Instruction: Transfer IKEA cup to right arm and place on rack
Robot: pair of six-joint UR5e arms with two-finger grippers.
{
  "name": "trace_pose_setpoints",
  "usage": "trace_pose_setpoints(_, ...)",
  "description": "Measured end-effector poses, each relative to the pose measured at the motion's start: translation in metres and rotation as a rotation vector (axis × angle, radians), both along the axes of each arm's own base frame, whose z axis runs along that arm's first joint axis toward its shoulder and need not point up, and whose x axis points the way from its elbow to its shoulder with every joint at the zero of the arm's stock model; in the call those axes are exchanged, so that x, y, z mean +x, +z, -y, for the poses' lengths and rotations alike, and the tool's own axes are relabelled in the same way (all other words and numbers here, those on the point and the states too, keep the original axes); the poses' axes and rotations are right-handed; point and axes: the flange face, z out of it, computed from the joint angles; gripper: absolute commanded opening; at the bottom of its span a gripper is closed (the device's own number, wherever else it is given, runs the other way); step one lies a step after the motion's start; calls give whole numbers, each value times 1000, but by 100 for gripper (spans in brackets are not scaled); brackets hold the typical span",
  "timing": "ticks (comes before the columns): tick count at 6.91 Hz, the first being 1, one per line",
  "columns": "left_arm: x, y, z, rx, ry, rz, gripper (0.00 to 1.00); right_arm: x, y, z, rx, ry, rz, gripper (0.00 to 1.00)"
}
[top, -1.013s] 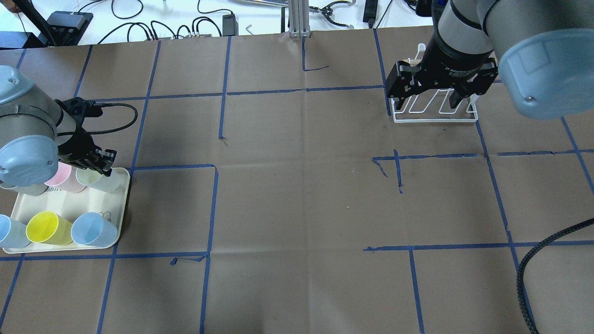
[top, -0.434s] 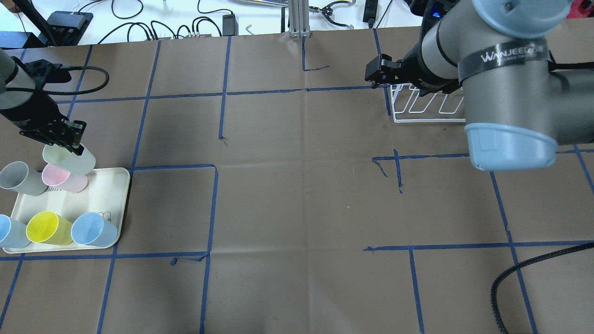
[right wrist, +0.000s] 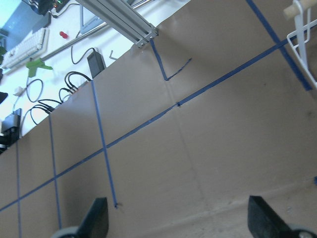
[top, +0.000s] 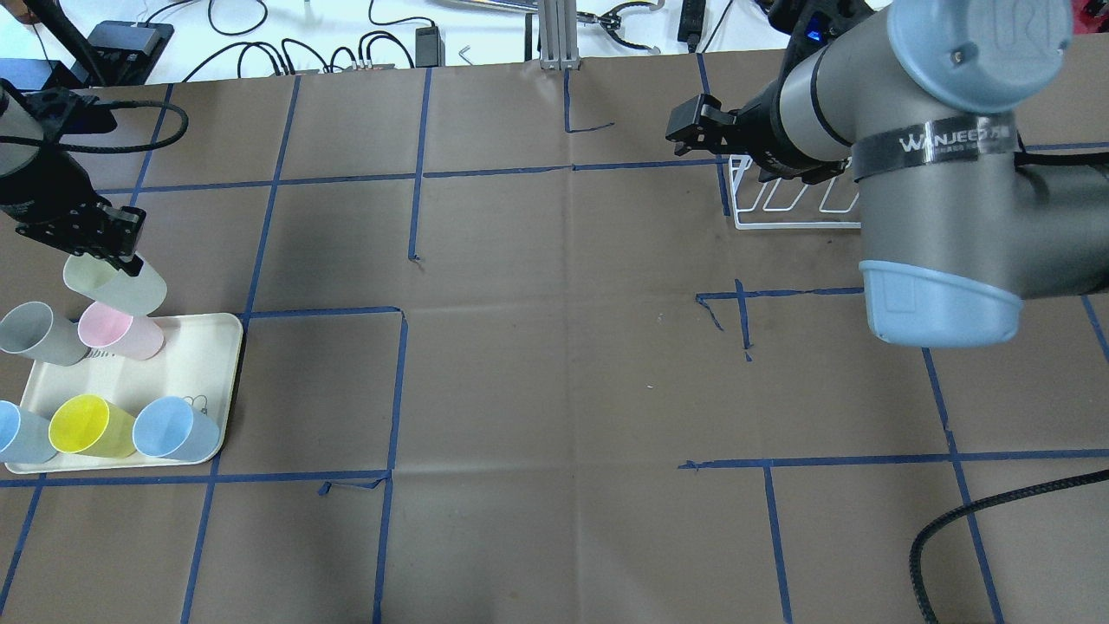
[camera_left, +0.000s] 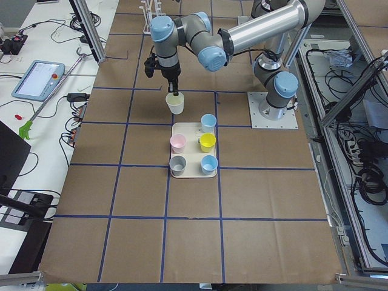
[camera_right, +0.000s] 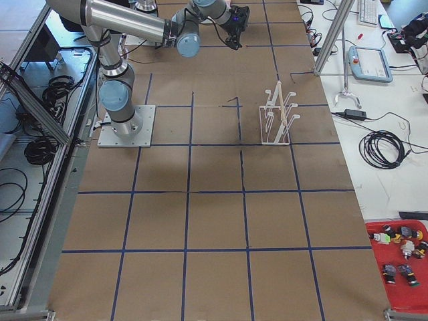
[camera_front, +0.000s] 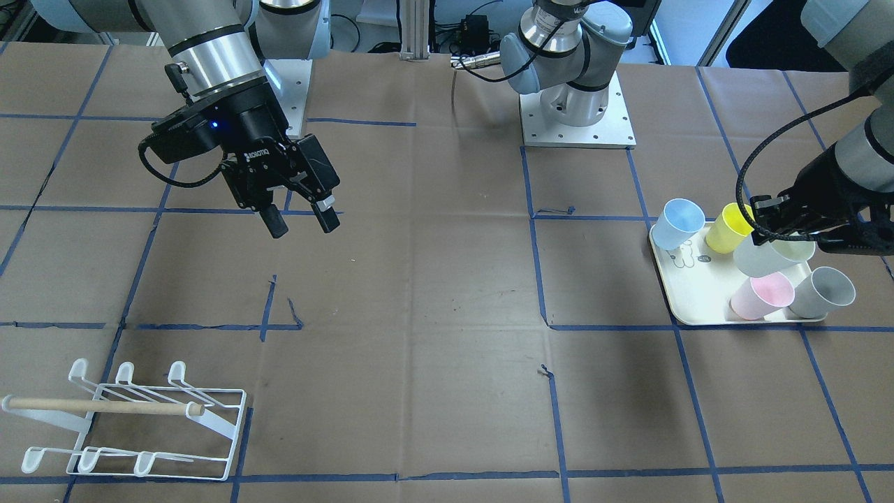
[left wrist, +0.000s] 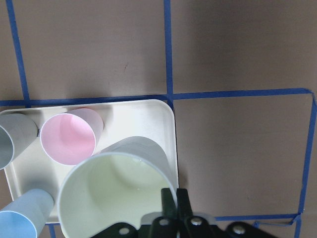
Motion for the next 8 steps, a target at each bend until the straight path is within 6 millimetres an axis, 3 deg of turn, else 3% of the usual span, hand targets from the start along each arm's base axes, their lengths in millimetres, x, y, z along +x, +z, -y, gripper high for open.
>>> trace_pose_setpoints(5, -59, 16, 31, -299, -93, -317, 0, 14, -9, -43, 9, -271, 550, 100)
trace_pose_setpoints(8, -113, 43, 31, -618, -277, -539, 0, 14, -29, -67, -38, -297, 687, 100)
